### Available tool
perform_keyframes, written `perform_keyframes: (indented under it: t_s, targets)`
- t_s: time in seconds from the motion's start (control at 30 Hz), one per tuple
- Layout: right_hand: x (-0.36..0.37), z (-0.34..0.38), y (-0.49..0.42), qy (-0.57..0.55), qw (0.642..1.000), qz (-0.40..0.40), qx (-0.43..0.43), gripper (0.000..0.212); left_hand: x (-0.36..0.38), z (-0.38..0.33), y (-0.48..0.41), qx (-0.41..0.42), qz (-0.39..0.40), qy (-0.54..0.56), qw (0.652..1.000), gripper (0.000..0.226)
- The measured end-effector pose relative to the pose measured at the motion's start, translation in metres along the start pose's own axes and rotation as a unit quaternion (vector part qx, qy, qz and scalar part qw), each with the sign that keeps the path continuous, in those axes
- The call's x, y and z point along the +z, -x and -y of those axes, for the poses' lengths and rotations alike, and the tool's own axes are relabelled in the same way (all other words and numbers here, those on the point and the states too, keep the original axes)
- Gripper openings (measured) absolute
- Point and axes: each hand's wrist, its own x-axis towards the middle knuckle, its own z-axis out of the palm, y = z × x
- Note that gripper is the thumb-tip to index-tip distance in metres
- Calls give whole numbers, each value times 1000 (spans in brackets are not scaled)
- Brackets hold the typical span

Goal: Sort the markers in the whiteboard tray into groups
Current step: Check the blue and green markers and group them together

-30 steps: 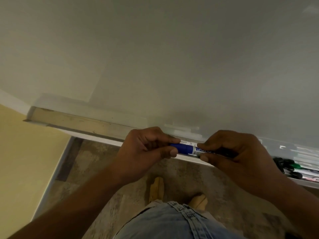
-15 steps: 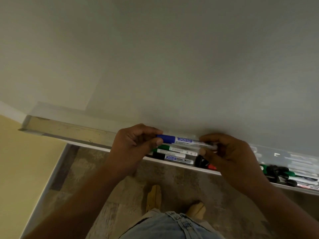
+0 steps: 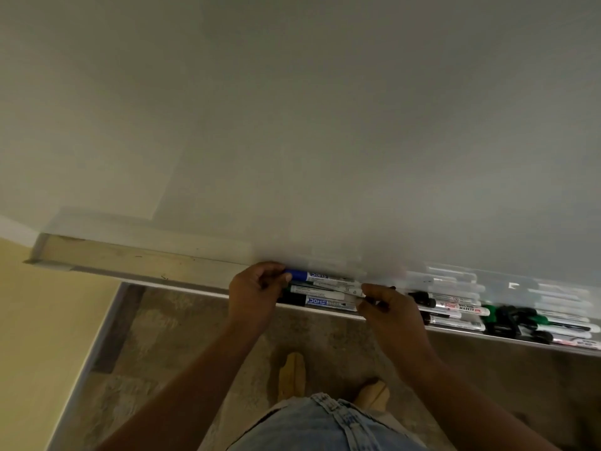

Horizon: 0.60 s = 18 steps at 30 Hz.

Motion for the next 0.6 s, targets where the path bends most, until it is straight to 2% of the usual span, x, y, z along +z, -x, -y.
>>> perform_keyframes:
  t_s: [0.17, 0.3, 0.4, 0.6]
  targets:
    - [9, -15, -1, 77, 997, 18, -18, 44, 4, 0, 3, 39, -98, -117, 987, 18]
    - [16, -14, -8, 162, 984, 3, -77, 44, 2, 2, 5, 32, -66, -172, 982, 27]
    - [18, -12, -12, 271, 953, -8, -132, 37, 1, 1, 6, 47, -29, -235, 970, 29]
    - [29, -10, -17, 290, 943, -5, -164, 34, -5, -1, 3, 40, 2, -234, 971, 38]
